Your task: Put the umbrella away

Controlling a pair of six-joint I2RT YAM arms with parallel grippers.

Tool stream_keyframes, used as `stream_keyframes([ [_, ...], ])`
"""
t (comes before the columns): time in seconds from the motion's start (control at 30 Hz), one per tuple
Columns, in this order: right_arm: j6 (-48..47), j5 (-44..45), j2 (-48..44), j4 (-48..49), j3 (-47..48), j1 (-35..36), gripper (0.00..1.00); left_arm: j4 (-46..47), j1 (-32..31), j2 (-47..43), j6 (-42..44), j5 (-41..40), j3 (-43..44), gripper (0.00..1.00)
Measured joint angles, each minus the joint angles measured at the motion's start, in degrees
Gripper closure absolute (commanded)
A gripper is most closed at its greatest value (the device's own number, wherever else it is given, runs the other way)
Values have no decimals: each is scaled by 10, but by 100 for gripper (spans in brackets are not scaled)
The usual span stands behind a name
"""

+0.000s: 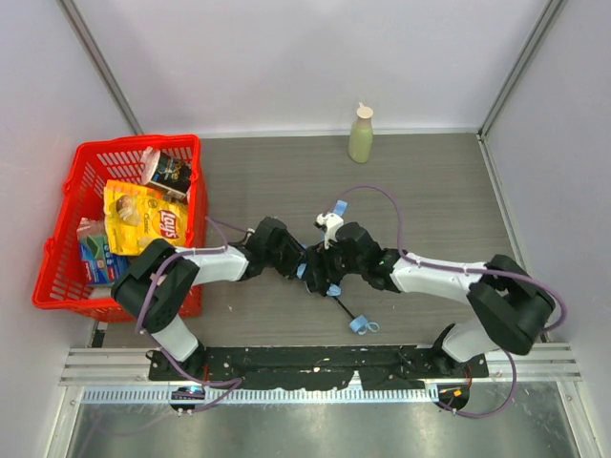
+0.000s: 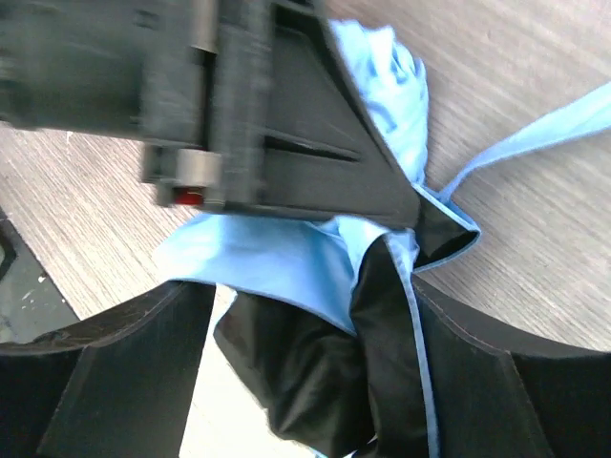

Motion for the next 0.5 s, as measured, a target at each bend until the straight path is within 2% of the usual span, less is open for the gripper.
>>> stream_keyframes([
  [0.13, -53, 121, -37, -82, 49, 75, 22, -40, 2, 2, -5, 12, 17, 100],
  [0.37, -112, 299, 40, -142, 98, 154, 22, -99, 7, 7, -15, 32, 42, 100],
  [0.5, -131, 365, 79, -156, 99, 176, 23, -126, 11, -3, -17, 38, 43, 100],
])
